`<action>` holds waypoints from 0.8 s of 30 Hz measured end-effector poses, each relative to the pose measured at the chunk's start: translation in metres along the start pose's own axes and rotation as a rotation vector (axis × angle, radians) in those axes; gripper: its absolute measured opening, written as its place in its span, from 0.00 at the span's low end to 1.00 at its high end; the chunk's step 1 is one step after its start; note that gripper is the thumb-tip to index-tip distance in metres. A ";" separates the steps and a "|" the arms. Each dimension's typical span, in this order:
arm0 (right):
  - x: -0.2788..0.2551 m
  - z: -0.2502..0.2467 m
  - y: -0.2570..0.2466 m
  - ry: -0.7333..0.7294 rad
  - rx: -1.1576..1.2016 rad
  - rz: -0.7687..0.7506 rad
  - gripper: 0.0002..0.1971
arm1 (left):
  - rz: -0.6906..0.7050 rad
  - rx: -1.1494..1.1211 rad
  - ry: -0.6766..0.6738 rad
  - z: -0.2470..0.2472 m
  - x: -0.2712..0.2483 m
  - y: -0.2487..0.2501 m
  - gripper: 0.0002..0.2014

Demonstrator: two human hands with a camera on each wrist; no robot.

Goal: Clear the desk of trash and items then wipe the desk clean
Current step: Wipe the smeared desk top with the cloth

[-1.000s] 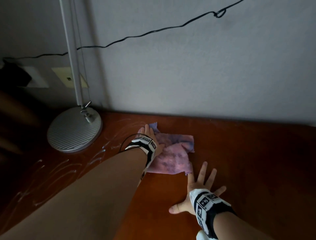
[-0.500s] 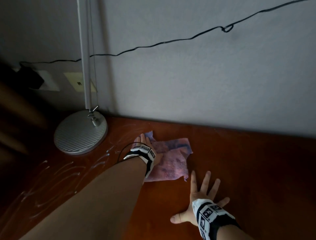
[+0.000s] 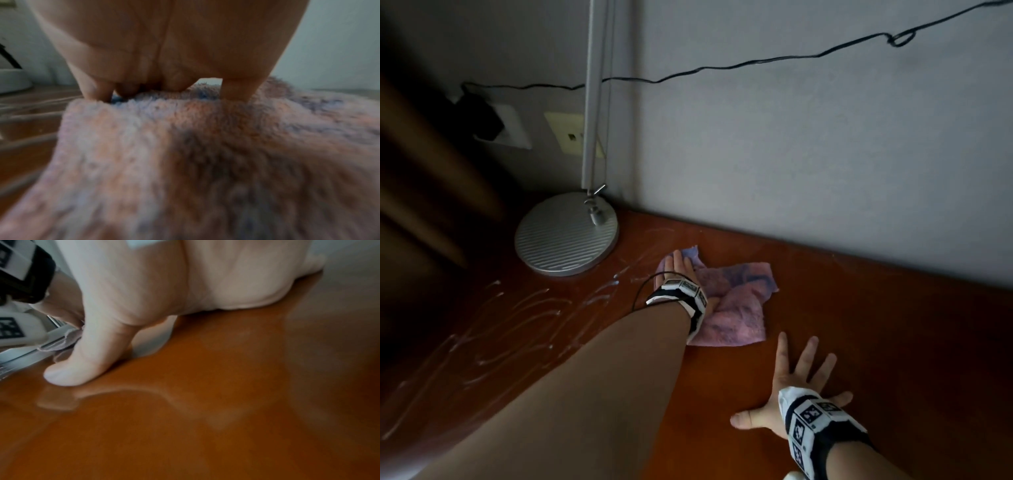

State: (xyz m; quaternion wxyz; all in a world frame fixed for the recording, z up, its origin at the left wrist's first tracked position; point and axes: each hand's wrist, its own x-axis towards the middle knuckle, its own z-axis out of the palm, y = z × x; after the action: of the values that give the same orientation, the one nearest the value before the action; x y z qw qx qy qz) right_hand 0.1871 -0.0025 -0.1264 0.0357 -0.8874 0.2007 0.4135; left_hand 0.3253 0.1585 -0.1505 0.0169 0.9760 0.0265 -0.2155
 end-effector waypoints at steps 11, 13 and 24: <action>-0.011 0.001 -0.001 0.083 -0.031 -0.020 0.83 | -0.108 -0.042 -0.042 0.023 -0.073 -0.009 0.56; -0.009 0.001 -0.001 0.074 -0.024 -0.020 0.82 | -0.096 -0.018 -0.110 0.026 -0.086 -0.015 0.59; -0.015 0.003 0.001 0.092 -0.058 -0.030 0.82 | -0.072 -0.072 -0.098 0.017 -0.082 -0.008 0.61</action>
State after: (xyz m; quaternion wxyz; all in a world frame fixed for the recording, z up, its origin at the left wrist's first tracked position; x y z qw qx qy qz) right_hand 0.1759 0.0026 -0.1170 0.0067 -0.9090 0.1768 0.3774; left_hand 0.2437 0.1620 -0.1312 0.0453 0.9614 0.0686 -0.2626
